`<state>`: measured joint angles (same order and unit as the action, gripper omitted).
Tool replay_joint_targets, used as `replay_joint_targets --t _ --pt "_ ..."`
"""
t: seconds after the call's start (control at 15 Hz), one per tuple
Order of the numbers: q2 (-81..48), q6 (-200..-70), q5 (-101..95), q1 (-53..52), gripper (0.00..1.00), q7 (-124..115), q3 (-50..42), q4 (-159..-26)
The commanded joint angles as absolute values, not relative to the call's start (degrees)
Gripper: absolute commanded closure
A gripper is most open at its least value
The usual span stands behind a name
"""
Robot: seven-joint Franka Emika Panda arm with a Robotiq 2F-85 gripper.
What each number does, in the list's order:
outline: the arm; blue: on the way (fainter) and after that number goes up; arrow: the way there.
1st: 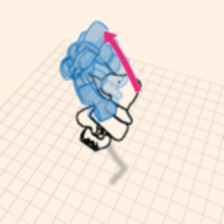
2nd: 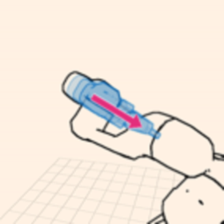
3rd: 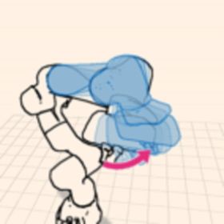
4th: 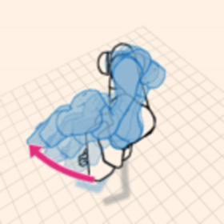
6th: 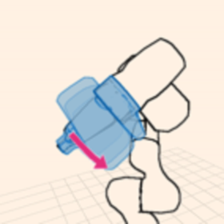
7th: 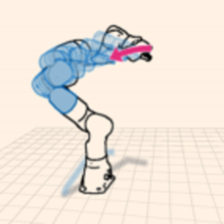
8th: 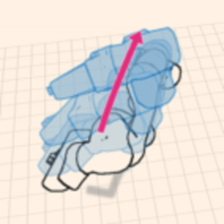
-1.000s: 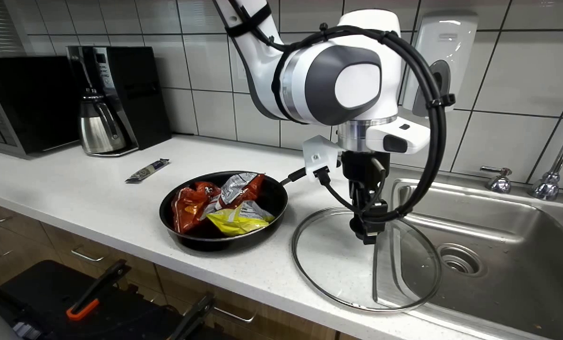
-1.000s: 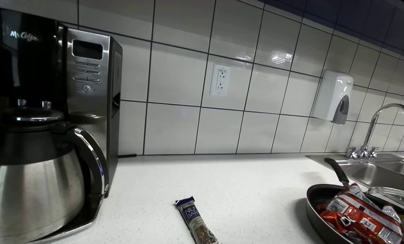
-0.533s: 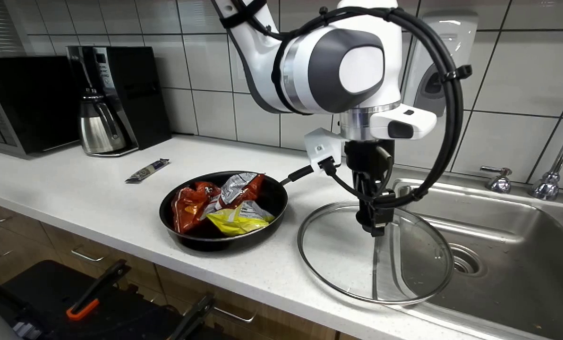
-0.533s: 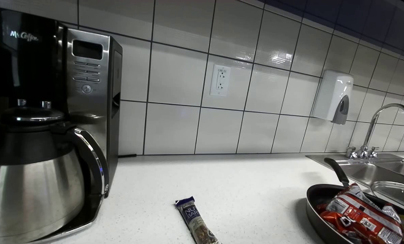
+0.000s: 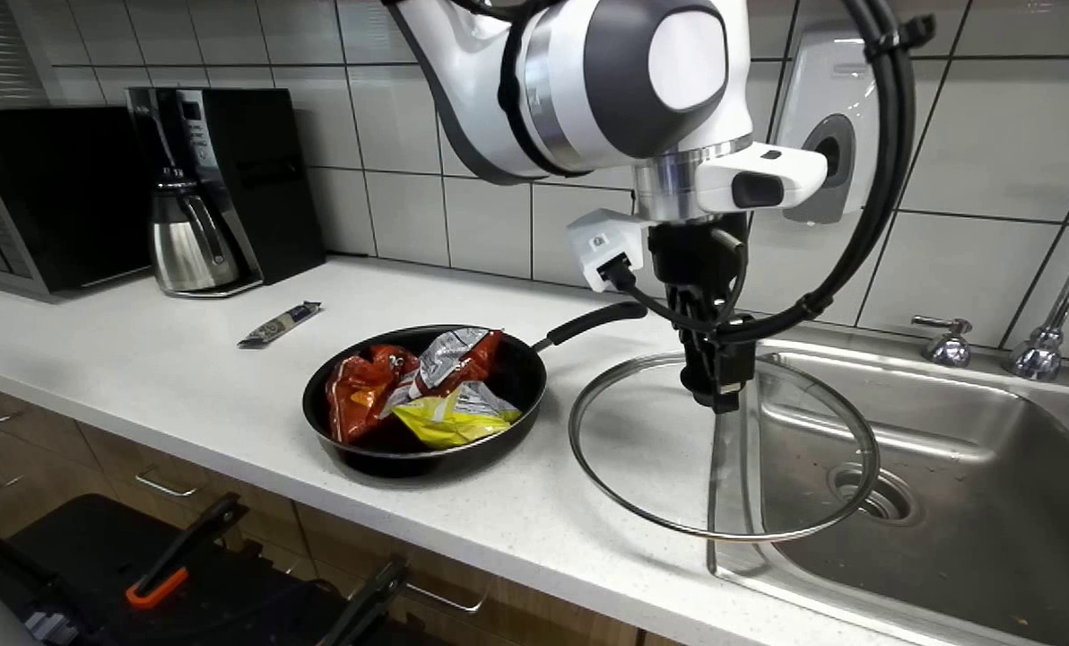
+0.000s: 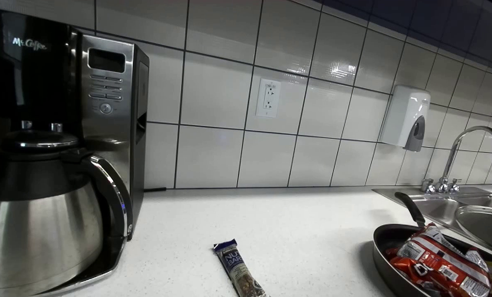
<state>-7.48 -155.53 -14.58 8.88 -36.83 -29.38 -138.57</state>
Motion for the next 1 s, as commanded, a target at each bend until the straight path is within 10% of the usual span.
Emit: replay_joint_targets --t 0.0,0.93 --pt "0.5 -152.7 -21.0 9.7 0.61 -41.5 -28.4 -141.2" --pt "14.5 -145.6 -17.9 13.9 0.61 -39.8 -14.1 -147.7"
